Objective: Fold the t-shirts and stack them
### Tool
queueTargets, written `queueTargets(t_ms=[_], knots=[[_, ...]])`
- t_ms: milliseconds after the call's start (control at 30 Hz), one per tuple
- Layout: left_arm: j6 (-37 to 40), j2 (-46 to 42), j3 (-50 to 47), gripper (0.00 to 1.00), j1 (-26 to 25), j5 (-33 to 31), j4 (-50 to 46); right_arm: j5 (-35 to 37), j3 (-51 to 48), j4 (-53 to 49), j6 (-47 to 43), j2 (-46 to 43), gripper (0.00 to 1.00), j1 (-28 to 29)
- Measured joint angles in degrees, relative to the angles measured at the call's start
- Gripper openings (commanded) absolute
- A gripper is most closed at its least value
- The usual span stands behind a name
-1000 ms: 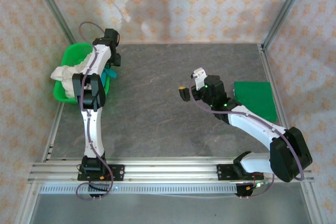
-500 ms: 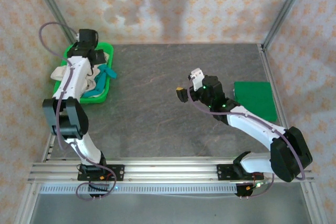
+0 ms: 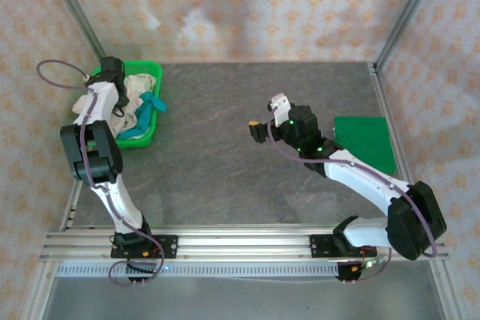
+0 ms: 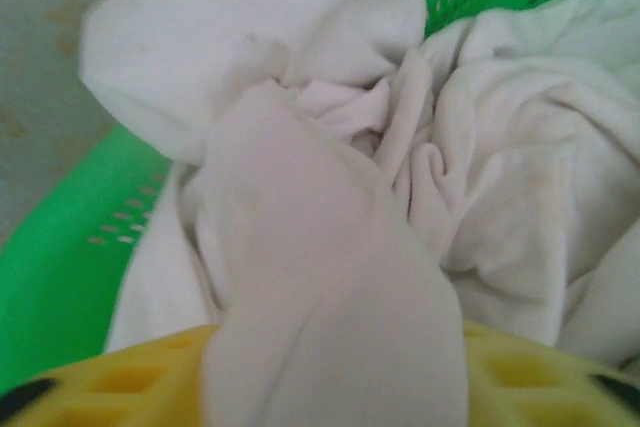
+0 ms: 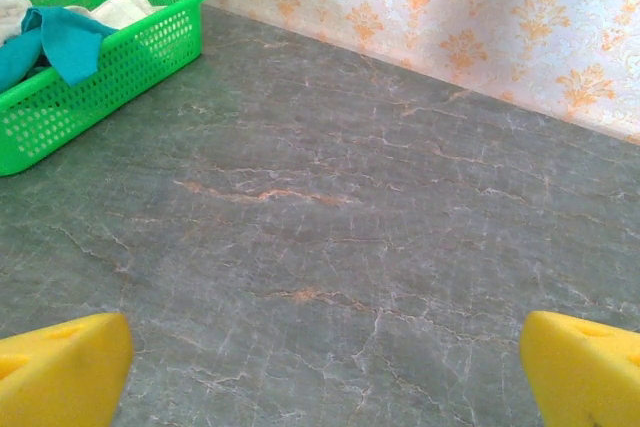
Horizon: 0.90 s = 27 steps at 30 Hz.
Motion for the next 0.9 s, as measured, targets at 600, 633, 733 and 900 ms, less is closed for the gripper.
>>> queueTargets(t_ms=[600, 633, 733, 900], knots=[[2.08, -10.43, 18.62, 0.00, -2.64, 5.99, -3.69, -0.02, 0.00, -0.57, 0.39, -2.69, 0.99, 0.00], [2.58, -11.06, 20.46, 0.00, -3.63, 6.23, -3.76, -0.02, 0.00, -0.57, 0.39, -2.69, 0.99, 0.00], [4.26, -12.61, 25.64, 0.00, -8.07, 6.84, -4.42, -0.04, 0.00, -0.57, 0.39, -2.69, 0.99, 0.00], [6.16, -13.40, 32.30, 0.00, -17.92, 7.34, -5.68, -0.46, 0.00, -0.57, 0.37, -2.69, 0.99, 0.00]])
